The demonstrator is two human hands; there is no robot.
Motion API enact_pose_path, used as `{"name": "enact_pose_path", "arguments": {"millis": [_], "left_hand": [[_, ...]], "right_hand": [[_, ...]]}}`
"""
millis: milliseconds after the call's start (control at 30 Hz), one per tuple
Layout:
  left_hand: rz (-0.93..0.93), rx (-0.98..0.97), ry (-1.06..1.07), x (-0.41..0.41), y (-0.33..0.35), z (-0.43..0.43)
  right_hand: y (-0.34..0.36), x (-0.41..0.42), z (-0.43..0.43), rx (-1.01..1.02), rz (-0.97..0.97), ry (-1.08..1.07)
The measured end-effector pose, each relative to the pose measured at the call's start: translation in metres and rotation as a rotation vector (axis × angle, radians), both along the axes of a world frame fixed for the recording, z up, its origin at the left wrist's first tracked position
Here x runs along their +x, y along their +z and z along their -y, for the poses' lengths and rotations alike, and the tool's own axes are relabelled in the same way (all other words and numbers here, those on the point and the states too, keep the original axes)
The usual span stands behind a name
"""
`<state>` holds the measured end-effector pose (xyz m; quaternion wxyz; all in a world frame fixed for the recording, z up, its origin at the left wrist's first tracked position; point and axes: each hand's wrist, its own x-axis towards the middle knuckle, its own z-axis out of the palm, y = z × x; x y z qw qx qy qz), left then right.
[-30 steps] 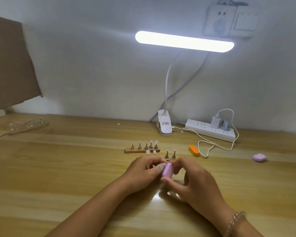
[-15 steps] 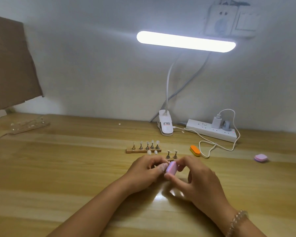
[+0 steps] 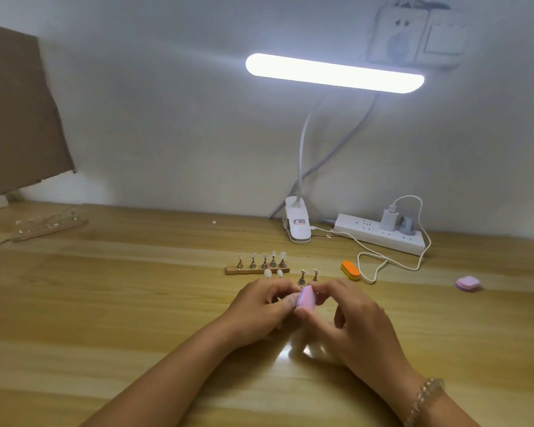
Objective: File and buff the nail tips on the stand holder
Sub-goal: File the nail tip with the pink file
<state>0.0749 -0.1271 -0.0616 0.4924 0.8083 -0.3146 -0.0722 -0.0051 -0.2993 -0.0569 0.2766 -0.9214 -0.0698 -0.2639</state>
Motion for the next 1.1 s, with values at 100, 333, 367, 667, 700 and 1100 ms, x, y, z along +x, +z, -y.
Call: {"name": "enact_pose_path", "arguments": {"millis": [100,333,367,667,700,1100], "left_hand": [[-0.018,-0.013,0.028,0.002,0.0,0.002],[-0.055,-0.046,0.018,0.0,-0.001,0.001],[-0.051,-0.042,0.02,0.0,-0.001,0.001],[-0.033,-0.006,-0.01,-0.001,-0.001,0.001],[-0.027,-0.002,-0.015,-0.001,-0.001,0.001],[-0.052,-0.064,-0.001,-0.001,0.001,0.0]], "right_hand": [[0.002,-0.001,-0.004,0.054,-0.031,0.036],[0.002,-0.002,-0.004,0.091,0.055,0.005],[0.002,0.0,-0.001,0.124,0.066,-0.035],[-0.002,0.008,0.005,0.112,0.001,-0.103],[-0.002,0.008,0.006,0.117,-0.009,-0.109],[-0.004,0.004,0.002,0.011,0.034,-0.102]]}}
